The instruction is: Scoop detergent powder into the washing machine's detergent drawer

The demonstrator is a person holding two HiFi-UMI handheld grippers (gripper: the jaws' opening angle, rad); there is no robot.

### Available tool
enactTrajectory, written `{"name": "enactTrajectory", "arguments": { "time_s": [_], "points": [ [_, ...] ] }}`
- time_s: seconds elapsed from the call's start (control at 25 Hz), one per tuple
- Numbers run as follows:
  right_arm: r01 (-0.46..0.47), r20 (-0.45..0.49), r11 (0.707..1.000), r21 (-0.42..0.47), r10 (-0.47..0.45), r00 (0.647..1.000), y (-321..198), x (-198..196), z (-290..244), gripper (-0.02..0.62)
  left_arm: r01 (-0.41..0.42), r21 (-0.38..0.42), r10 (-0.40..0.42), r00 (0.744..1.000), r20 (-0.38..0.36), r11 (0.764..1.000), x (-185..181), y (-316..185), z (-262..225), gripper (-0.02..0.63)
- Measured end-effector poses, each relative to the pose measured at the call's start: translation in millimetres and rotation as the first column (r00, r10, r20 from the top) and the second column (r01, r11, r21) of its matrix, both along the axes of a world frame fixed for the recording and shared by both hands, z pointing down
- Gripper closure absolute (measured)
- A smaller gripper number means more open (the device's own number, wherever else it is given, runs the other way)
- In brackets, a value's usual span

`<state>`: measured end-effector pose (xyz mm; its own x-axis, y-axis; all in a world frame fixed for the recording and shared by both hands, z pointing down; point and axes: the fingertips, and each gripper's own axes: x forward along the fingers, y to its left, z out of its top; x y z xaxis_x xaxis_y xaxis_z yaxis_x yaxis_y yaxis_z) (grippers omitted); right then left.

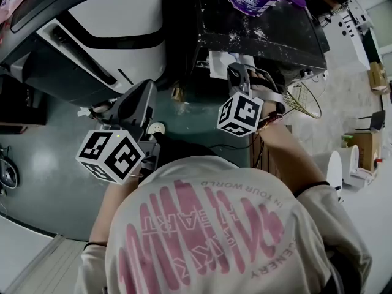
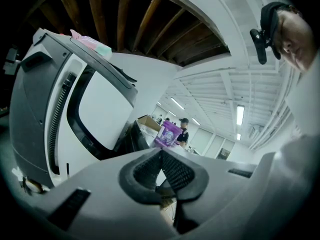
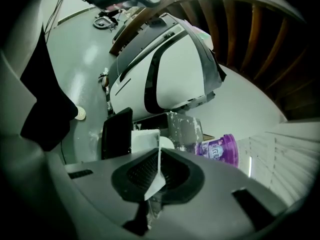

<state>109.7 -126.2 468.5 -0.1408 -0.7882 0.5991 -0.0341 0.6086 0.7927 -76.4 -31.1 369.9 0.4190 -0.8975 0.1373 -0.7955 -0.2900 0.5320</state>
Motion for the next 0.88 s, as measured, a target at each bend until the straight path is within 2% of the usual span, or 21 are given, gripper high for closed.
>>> {"name": "enactTrajectory", "arguments": {
  "time_s": [0.6, 0.88],
  "points": [
    [0.044, 0.027, 0.981, 0.191, -0.050, 0.998, 2, -5, -31, 0.589, -0.004, 0.019, 0.004, 1.000, -0.003, 1.000, 11, 12, -6, 0.604],
    [0.053, 0.034, 0.972, 0.231, -0.063, 0.997, 0, -10, -39, 0.589, 0.003, 0.020, -0.003, 1.000, 0.009, 1.000, 9, 15, -6, 0.606]
  ]
}}
